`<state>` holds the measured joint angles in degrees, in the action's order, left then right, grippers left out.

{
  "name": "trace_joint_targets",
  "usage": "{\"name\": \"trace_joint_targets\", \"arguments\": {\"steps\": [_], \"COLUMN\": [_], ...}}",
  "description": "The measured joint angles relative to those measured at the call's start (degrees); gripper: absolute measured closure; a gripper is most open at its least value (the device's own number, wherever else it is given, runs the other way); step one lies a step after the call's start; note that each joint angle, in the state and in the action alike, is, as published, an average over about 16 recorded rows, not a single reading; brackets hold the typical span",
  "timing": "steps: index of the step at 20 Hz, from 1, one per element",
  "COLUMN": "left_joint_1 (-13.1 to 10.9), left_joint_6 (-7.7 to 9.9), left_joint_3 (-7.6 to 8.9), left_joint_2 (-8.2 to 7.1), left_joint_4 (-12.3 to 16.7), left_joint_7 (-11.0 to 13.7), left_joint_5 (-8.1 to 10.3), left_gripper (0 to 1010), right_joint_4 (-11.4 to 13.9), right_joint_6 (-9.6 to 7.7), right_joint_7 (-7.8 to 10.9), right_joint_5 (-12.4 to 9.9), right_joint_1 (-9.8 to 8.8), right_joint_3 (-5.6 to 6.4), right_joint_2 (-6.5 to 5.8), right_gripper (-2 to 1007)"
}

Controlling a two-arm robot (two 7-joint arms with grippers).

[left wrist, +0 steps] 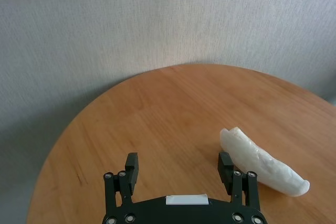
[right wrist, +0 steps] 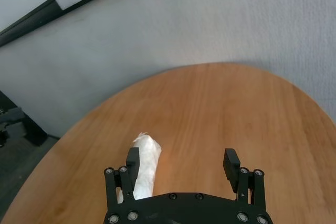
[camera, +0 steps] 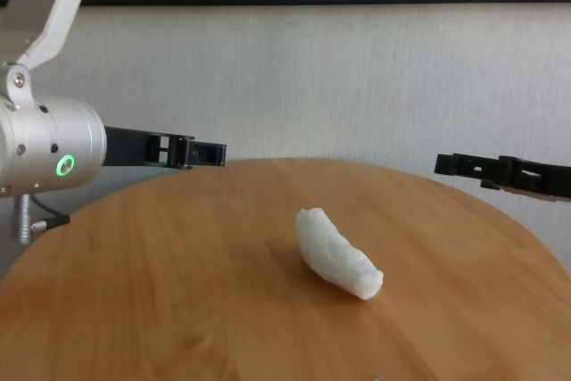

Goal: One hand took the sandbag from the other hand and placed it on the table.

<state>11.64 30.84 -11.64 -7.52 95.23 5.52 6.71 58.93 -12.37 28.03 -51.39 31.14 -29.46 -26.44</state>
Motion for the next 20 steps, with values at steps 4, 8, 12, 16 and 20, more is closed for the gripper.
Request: {"name": "trace_joint_targets", "arguments": {"steps": [4, 8, 12, 16, 20], "left_joint_1": [0.0, 0.0, 0.0, 0.0, 0.0], "left_joint_6": [0.0, 0.0, 0.0, 0.0, 0.0], "left_joint_3": [0.0, 0.0, 0.0, 0.0, 0.01], "left_joint_2": [0.0, 0.0, 0.0, 0.0, 0.0], "left_joint_4": [0.0, 0.0, 0.0, 0.0, 0.0], "left_joint_7": [0.0, 0.0, 0.0, 0.0, 0.0], "left_joint_5": [0.0, 0.0, 0.0, 0.0, 0.0], "left_gripper": [10, 10, 10, 10, 10], "right_joint_4": [0.7, 0.9, 0.8, 0.7, 0.7], "right_joint_6": [1.8, 3.12, 3.62, 3.78, 3.77], "right_joint_7": [1.12, 2.22, 3.19, 3.95, 4.52], "right_joint_5": [1.7, 3.1, 3.9, 4.6, 5.3], "right_joint_1": [-0.11, -0.01, 0.28, 0.61, 0.9], "right_joint_3": [-0.3, -0.53, -0.64, -0.76, -0.93], "right_joint_2": [0.31, 0.84, 1.6, 2.43, 3.33], "right_gripper": [4, 4, 4, 4, 4]}}
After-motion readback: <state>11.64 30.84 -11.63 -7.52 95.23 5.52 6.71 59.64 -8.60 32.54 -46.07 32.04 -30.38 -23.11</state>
